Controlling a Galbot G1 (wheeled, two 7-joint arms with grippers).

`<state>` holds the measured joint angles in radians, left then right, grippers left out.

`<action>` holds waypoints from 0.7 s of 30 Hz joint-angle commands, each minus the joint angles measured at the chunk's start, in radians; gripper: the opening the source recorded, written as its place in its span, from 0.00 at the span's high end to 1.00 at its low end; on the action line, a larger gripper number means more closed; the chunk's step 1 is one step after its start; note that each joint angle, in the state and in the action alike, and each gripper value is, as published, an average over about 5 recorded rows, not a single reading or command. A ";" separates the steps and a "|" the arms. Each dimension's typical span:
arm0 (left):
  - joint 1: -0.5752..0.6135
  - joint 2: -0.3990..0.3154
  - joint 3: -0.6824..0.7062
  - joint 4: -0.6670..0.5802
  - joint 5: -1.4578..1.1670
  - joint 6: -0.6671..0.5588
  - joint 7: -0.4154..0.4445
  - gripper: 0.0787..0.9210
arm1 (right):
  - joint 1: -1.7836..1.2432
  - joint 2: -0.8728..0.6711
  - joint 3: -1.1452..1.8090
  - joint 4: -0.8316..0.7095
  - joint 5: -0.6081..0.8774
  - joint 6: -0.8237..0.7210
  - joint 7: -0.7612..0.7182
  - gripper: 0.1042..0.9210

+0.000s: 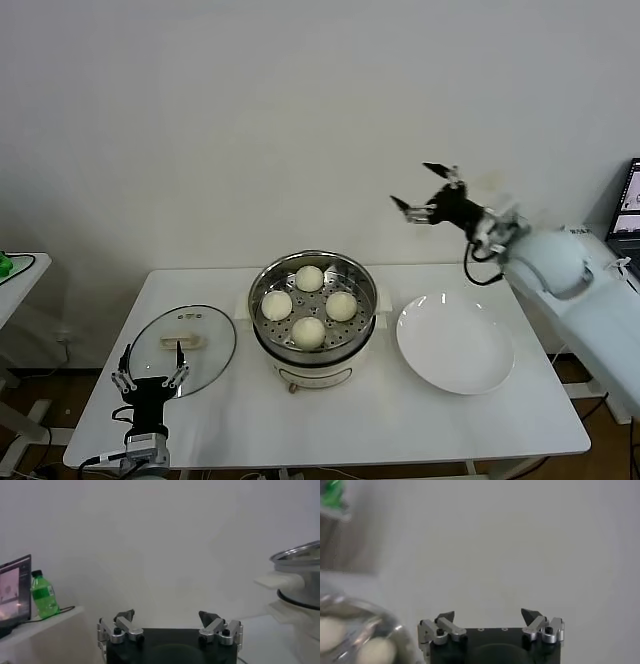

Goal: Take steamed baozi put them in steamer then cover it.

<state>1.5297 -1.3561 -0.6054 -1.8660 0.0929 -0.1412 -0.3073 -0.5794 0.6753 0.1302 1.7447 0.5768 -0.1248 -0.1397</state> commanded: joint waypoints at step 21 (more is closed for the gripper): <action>-0.083 0.263 0.038 0.214 0.657 0.071 0.068 0.12 | -1.137 0.522 0.841 0.175 0.098 0.390 -0.170 0.12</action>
<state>1.4823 -1.1926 -0.5765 -1.7566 0.4319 -0.0887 -0.2843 -1.4715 1.0437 0.8499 1.8377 0.6279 0.1881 -0.2488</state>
